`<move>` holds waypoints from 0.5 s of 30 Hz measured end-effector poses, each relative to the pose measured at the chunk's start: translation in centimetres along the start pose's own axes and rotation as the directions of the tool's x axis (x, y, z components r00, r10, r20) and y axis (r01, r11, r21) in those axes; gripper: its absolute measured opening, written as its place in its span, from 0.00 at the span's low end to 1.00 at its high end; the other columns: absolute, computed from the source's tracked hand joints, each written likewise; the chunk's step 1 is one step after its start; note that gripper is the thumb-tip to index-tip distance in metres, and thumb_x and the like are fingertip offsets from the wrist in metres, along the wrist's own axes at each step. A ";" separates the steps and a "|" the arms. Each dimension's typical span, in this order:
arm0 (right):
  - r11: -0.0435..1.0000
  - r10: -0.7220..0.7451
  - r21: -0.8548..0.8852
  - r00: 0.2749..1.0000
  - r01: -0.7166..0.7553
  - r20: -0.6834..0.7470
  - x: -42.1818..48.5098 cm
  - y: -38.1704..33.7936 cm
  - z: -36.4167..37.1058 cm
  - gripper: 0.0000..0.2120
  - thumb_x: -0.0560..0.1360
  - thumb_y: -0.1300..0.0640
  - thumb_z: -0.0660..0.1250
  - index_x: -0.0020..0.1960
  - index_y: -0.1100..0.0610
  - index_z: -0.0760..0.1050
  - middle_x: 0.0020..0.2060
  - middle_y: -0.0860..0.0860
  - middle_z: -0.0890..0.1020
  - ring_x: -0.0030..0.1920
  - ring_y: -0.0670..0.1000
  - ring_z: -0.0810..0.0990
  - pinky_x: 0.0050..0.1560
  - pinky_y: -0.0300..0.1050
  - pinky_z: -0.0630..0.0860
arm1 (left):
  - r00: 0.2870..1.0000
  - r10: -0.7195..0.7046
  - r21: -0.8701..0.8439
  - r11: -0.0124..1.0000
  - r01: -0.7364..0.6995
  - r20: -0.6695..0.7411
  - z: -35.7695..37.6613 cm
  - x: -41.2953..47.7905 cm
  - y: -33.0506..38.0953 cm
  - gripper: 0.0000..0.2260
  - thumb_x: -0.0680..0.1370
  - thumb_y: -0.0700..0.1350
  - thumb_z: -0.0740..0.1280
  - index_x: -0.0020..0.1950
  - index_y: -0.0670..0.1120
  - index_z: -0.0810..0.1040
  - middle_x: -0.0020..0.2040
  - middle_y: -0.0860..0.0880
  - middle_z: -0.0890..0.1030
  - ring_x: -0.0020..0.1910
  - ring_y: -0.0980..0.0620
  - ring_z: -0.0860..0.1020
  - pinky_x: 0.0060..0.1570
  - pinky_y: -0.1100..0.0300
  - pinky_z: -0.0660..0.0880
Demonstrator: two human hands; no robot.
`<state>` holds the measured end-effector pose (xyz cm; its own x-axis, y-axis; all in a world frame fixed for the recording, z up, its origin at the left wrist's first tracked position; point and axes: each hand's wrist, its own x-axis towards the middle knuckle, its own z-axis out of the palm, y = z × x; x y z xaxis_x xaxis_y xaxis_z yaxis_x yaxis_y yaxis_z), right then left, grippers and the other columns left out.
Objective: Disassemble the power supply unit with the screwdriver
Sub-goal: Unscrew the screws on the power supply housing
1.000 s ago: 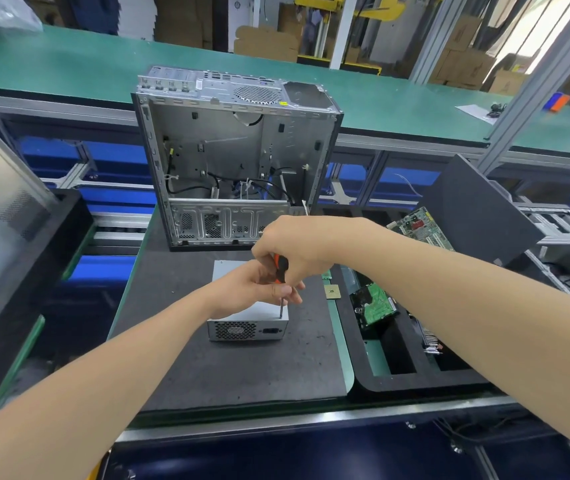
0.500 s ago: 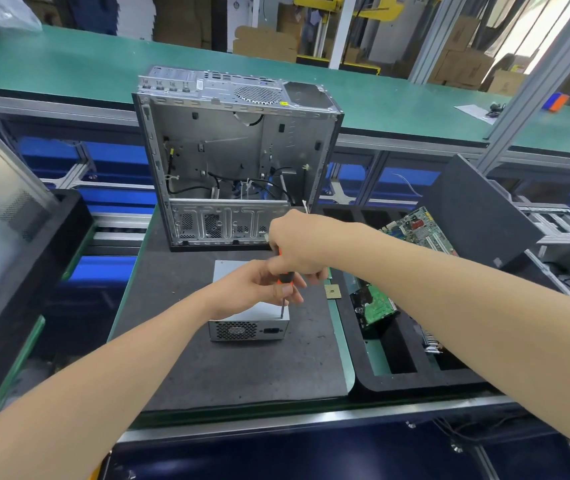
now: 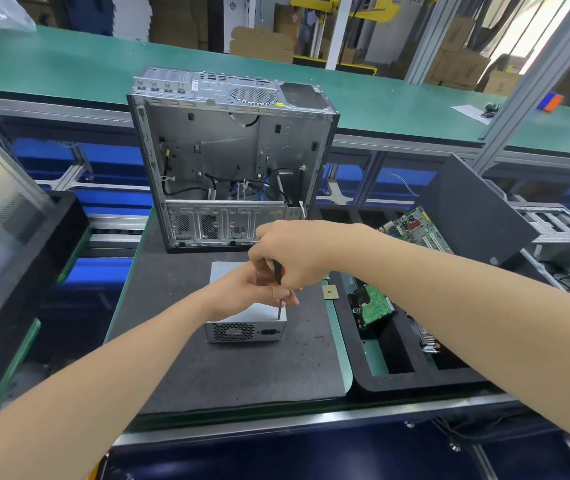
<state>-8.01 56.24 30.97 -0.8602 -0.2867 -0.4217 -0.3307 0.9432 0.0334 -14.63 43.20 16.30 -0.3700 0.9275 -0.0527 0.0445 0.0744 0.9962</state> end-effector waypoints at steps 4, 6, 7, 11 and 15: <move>0.980 0.181 -0.035 0.955 -0.194 -0.235 -0.1 -0.7 0.0 0.20 0.77 0.34 0.61 0.51 0.51 0.74 0.42 0.46 0.71 0.45 0.55 0.77 0.38 0.48 0.70 | 1.000 0.013 0.009 1.000 -0.013 0.009 0.0 -0.1 0.1 0.08 0.84 0.40 0.69 0.61 0.40 0.81 0.52 0.45 0.86 0.56 0.48 0.85 0.61 0.52 0.81; 0.925 0.375 0.046 0.885 -0.378 -0.276 0.2 -1.2 0.0 0.30 0.79 0.29 0.54 0.43 0.56 0.73 0.35 0.49 0.74 0.34 0.55 0.78 0.31 0.44 0.66 | 1.000 0.016 0.013 1.000 -0.016 0.019 0.1 0.0 0.1 0.06 0.84 0.40 0.68 0.60 0.43 0.82 0.52 0.46 0.86 0.55 0.49 0.85 0.62 0.51 0.80; 0.892 0.451 0.114 0.866 -0.437 -0.215 0.4 -1.3 0.1 0.31 0.80 0.31 0.53 0.39 0.58 0.73 0.31 0.50 0.78 0.27 0.54 0.79 0.28 0.42 0.67 | 1.000 0.016 0.010 1.000 -0.016 0.021 0.2 0.0 0.0 0.06 0.84 0.41 0.68 0.59 0.46 0.83 0.53 0.46 0.86 0.56 0.48 0.85 0.62 0.50 0.80; 0.874 0.432 0.233 0.901 -0.427 0.028 0.4 -0.7 0.1 0.21 0.82 0.47 0.59 0.38 0.60 0.75 0.18 0.51 0.78 0.16 0.52 0.77 0.21 0.36 0.71 | 0.999 0.028 -0.006 1.000 -0.027 0.033 0.4 0.2 0.3 0.10 0.84 0.42 0.68 0.58 0.57 0.84 0.55 0.48 0.86 0.59 0.46 0.84 0.62 0.49 0.80; 0.966 0.250 0.074 0.968 -0.249 0.003 0.2 0.4 -0.4 0.11 0.77 0.50 0.67 0.44 0.58 0.80 0.31 0.51 0.85 0.27 0.51 0.84 0.28 0.41 0.77 | 1.000 0.023 -0.010 1.000 -0.023 0.018 0.1 0.3 -0.1 0.09 0.85 0.42 0.68 0.65 0.45 0.81 0.58 0.45 0.85 0.59 0.45 0.84 0.62 0.49 0.80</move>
<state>-8.43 56.50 31.30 -0.9142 -0.0416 -0.4031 -0.0763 0.9946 0.0704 -14.65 43.51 16.23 -0.3517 0.9356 -0.0310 0.0437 0.0495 0.9978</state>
